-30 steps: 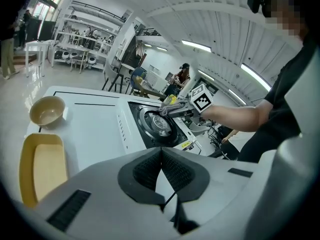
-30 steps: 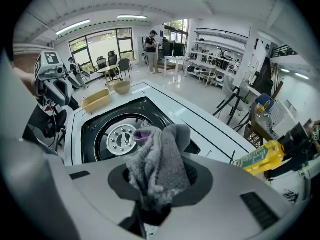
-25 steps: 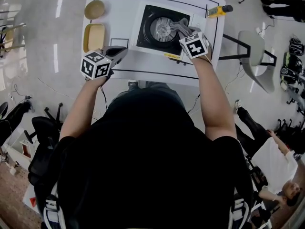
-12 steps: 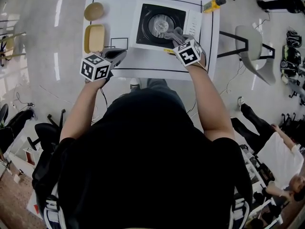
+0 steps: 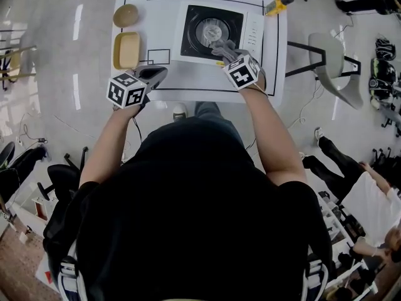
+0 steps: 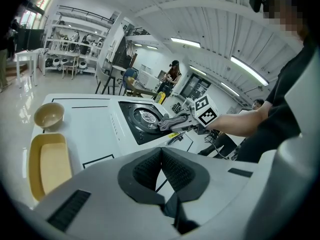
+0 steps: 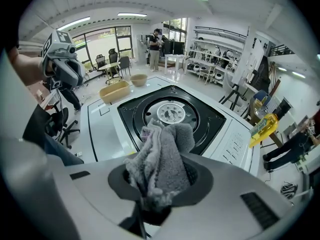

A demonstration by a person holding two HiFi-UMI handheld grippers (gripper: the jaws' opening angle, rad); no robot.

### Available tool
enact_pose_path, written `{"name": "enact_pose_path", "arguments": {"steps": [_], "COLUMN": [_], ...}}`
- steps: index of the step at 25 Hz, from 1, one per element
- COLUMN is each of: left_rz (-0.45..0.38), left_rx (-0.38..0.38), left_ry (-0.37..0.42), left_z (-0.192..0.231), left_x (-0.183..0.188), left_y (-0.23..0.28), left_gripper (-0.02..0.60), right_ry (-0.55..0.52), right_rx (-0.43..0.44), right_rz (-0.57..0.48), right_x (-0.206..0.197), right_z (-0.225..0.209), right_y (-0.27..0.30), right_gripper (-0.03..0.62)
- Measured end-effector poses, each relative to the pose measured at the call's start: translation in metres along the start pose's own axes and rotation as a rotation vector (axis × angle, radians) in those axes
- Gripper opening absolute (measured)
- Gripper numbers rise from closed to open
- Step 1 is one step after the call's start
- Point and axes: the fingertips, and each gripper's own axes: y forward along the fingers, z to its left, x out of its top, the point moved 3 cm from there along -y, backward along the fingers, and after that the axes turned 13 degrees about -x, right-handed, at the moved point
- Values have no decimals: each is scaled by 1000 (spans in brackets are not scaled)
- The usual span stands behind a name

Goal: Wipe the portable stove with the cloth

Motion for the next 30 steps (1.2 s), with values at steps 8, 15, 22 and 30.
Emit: {"name": "enact_pose_path", "arguments": {"steps": [8,15,22,30], "left_rz": [-10,-30,-90,-221], "left_rx": [10,17,-8,-19], "left_ry": [19,55,104,173], "left_z": [-3,-9,-28,-59], "left_x": [6,20,48,97], "left_y": [-7,-17,-31,-82], "left_gripper": [21,21,21,21], "right_ry": [-19,45,227,347], "right_rx": [-29,-67,-110,-176], "right_rz": [-41,-120,-252,-448], "right_x": [4,18,28,41], "right_z": [-5,-25,-52,-67], "right_y": [-8,-45,-117,-224], "right_gripper": [112,112,112,112]}}
